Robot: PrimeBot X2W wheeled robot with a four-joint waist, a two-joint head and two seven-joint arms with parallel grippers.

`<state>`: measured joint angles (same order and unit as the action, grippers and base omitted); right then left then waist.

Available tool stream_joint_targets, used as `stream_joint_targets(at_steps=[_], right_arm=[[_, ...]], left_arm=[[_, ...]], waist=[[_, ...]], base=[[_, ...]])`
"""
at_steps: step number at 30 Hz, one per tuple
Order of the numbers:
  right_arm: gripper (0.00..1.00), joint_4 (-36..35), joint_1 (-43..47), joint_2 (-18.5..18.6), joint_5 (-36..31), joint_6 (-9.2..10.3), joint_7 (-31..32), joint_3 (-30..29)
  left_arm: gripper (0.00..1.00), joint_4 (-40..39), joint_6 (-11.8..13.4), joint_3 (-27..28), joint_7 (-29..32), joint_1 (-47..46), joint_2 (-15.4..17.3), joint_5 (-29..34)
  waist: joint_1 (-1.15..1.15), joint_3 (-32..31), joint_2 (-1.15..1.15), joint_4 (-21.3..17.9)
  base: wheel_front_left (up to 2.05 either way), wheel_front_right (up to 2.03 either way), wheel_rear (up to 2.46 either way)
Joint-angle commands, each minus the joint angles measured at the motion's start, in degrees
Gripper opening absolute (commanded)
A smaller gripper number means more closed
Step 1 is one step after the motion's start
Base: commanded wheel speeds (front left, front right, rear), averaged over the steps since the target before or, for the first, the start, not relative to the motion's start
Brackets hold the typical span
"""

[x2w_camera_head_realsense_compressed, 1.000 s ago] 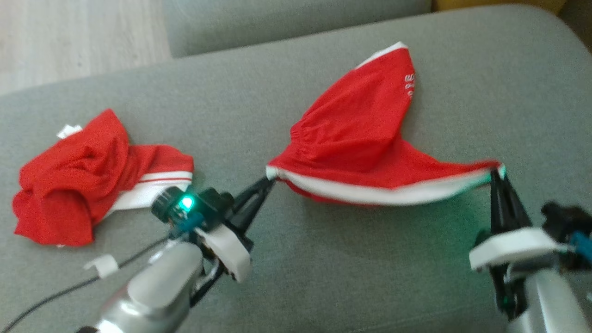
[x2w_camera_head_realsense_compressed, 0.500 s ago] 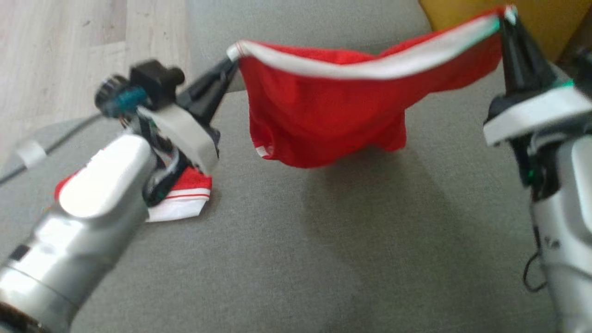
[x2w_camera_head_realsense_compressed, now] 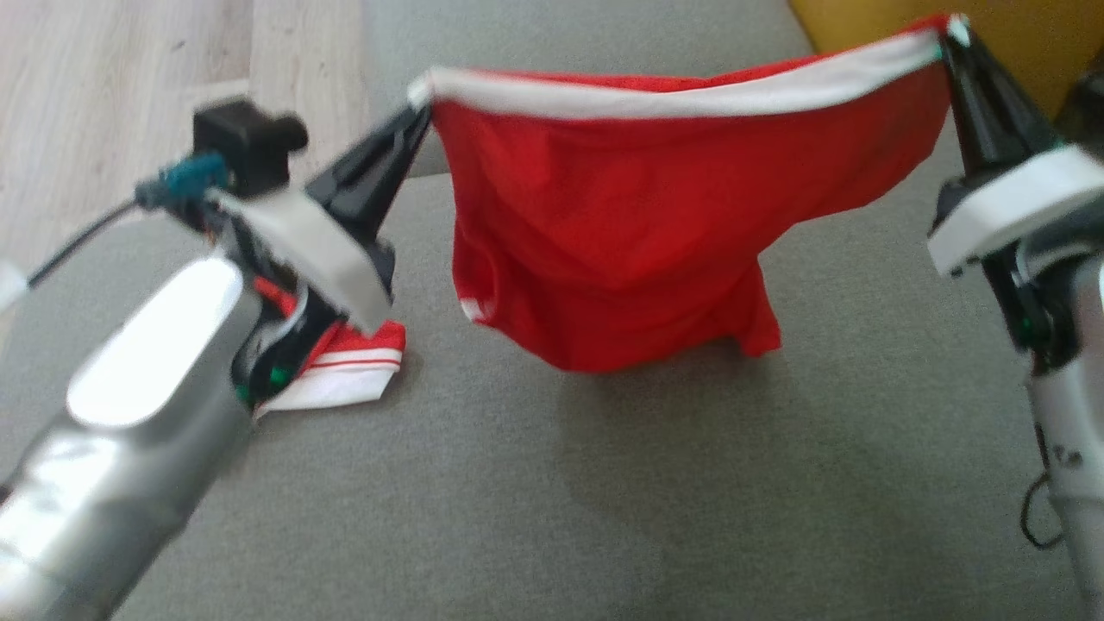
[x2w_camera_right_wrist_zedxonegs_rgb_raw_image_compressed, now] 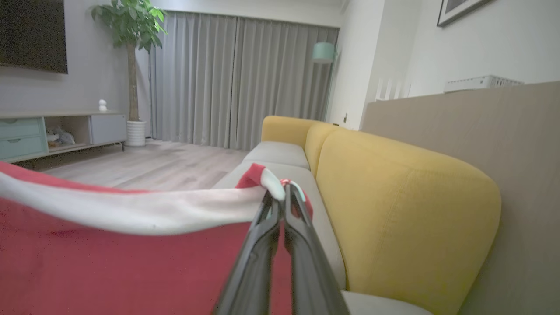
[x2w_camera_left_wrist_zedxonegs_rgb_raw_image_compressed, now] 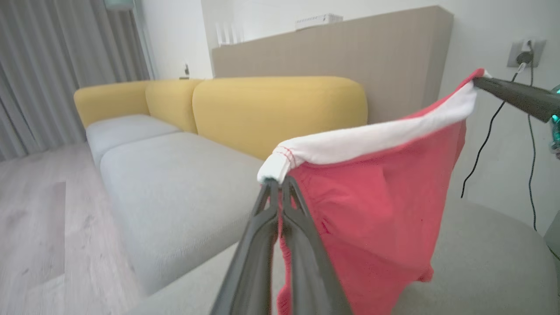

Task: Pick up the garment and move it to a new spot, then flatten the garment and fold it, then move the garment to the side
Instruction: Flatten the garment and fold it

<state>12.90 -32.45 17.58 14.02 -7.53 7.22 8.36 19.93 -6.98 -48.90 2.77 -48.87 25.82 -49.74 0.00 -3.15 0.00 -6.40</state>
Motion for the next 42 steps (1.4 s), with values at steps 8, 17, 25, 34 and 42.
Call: stream_joint_targets(at_steps=[8, 17, 25, 34, 42], right_arm=[[0.00, -9.4, 3.1, 4.1, -0.8, 0.04, 6.2, -2.2], [0.00, -2.5, -15.6, 5.3, -0.9, 0.04, 5.6, 2.6], [0.00, 20.4, -40.9, 0.5, -8.9, 0.04, -10.1, -2.2], [0.00, 35.5, -42.4, -3.1, -16.7, 0.04, -20.5, -7.4], [0.00, 45.8, -29.8, -0.8, -13.4, 0.04, -20.7, -0.5]], left_arm=[[0.00, -9.8, 4.7, 4.2, 5.1, -0.5, 6.1, -3.0], [0.00, -5.4, 4.5, 7.3, 10.8, -15.5, 5.8, -2.4], [0.00, 11.4, 4.5, 10.6, -2.4, -34.6, -3.0, 4.1], [0.00, 21.9, 0.6, 6.3, -10.6, -35.7, -9.1, 6.4], [0.00, 18.8, -0.5, -5.7, -10.7, -19.8, -7.7, 4.4]], waist=[[0.00, 7.4, 0.00, 1.4], [0.00, 21.8, 0.00, -0.1], [0.00, 27.1, 0.00, 0.9], [0.00, 25.7, 0.00, 1.4], [0.00, 21.6, 0.00, 1.9]], base=[[0.00, 0.00, 0.00], [0.00, 0.00, 0.00], [0.00, 0.00, 0.00], [0.00, 0.00, 0.00], [0.00, 0.00, 0.00]])
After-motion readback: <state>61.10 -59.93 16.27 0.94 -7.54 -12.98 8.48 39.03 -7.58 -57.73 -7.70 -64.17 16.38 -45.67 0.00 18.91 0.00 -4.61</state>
